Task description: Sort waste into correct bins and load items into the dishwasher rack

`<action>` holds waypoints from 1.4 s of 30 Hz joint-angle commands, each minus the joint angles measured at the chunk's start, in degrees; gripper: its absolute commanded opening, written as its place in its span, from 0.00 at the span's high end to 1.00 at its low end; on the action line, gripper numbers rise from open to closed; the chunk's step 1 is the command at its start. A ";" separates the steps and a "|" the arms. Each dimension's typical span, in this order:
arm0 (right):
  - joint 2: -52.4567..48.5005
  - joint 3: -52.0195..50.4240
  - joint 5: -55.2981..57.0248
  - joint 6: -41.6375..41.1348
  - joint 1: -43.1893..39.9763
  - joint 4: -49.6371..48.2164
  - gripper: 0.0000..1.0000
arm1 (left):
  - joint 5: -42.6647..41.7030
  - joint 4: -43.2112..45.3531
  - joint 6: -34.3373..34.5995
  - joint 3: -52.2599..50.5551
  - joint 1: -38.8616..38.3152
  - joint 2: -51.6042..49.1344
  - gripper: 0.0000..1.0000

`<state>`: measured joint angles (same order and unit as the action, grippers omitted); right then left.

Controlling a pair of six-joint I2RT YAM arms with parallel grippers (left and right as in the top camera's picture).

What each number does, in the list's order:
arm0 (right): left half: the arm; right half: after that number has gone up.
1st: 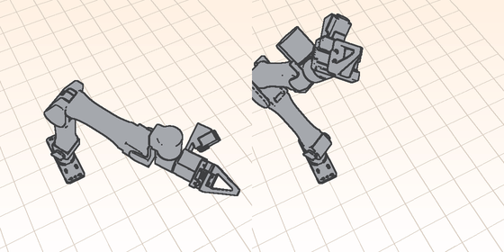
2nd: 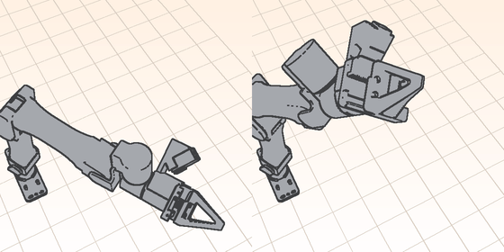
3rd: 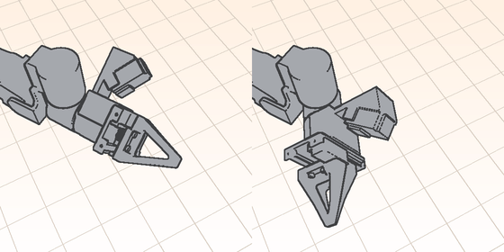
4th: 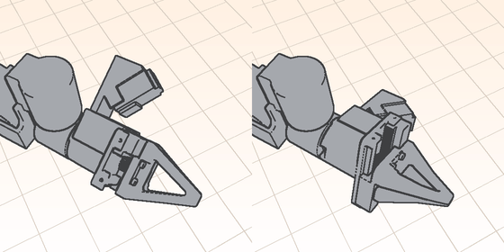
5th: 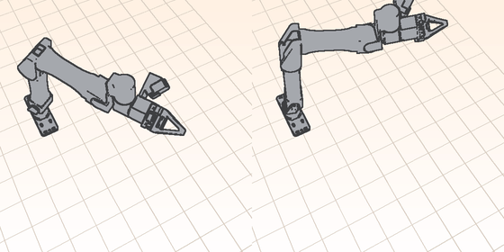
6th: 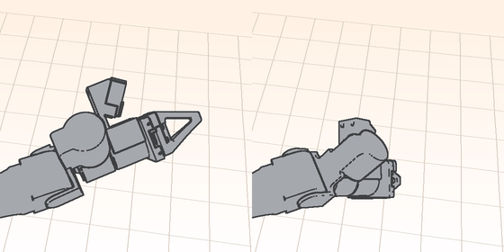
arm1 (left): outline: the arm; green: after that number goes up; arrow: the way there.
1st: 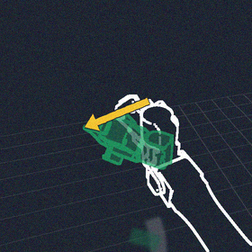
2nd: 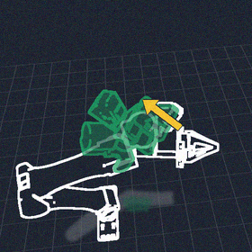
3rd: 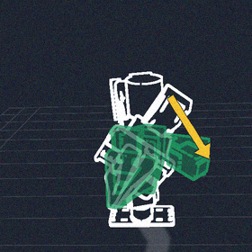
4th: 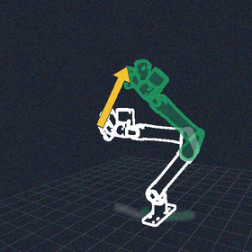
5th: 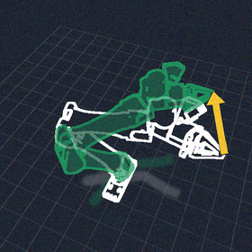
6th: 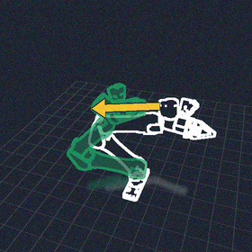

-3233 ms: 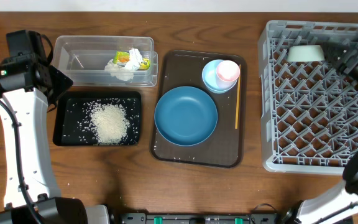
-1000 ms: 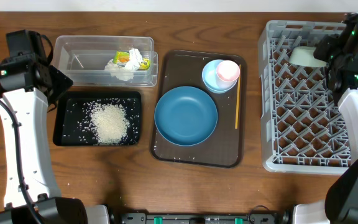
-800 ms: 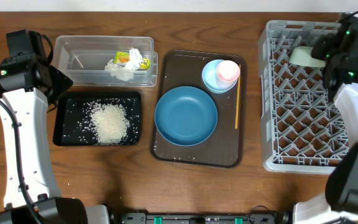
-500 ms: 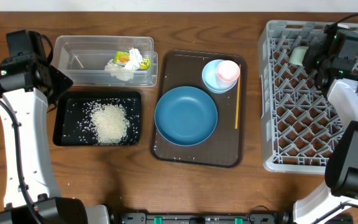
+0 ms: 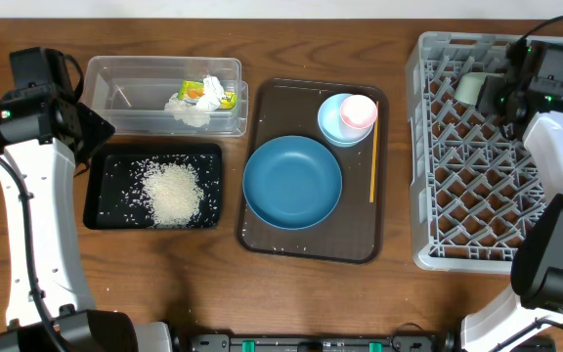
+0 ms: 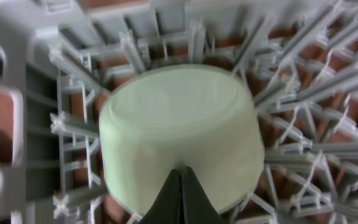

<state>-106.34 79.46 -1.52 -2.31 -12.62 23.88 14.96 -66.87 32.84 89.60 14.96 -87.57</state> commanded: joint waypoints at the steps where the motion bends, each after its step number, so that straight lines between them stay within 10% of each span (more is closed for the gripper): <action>1: 0.37 2.43 -0.13 0.66 -0.11 2.51 0.99 | 0.28 -0.15 0.46 0.17 0.24 -0.09 0.06; 23: -6.19 3.30 -3.43 1.29 -0.04 -18.91 0.99 | 0.28 -0.17 0.46 0.17 0.24 -0.09 0.06; 42: -1.68 3.43 -2.49 1.11 -0.13 -5.97 0.99 | 0.28 -0.17 0.48 0.17 0.24 -0.09 0.06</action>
<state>-110.59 82.61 -4.49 -1.87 -12.62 16.38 14.96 -66.87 32.84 89.60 14.96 -87.57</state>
